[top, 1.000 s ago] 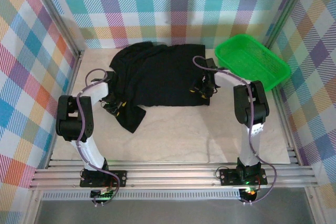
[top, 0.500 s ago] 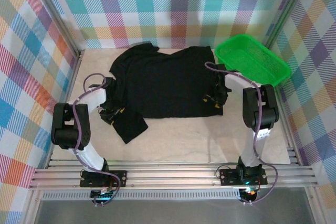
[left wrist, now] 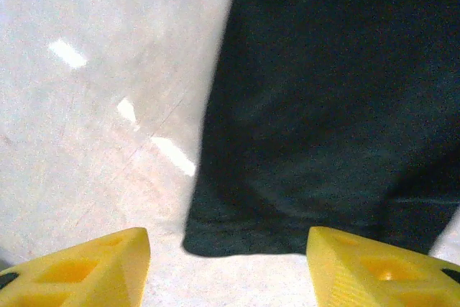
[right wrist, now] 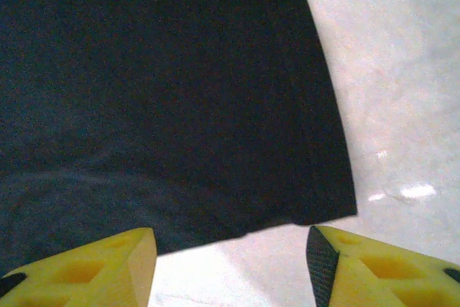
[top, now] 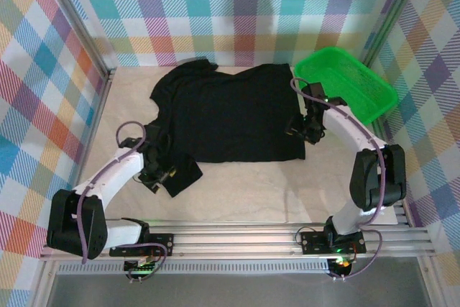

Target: Fold and stack the t-shirts

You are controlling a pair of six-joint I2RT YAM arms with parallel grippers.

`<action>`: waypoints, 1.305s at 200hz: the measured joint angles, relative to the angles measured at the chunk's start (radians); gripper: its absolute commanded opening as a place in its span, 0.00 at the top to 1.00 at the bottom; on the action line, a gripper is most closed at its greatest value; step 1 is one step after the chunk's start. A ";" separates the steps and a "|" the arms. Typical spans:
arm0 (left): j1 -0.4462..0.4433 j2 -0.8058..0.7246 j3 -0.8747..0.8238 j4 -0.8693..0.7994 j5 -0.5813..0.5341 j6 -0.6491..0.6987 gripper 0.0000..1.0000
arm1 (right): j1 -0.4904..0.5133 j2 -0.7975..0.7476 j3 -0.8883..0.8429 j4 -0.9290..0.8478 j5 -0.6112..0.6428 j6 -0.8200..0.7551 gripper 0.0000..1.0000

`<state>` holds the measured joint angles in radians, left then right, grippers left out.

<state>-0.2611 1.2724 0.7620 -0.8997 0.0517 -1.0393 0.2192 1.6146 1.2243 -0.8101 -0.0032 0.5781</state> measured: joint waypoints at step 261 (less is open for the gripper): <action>0.037 -0.193 0.075 -0.195 -0.223 -0.042 1.00 | -0.092 0.139 -0.097 0.083 -0.080 0.126 1.00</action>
<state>-0.2241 1.0794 0.8368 -1.0943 -0.1715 -1.0809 0.1276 1.7538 1.1278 -0.7273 -0.0837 0.7036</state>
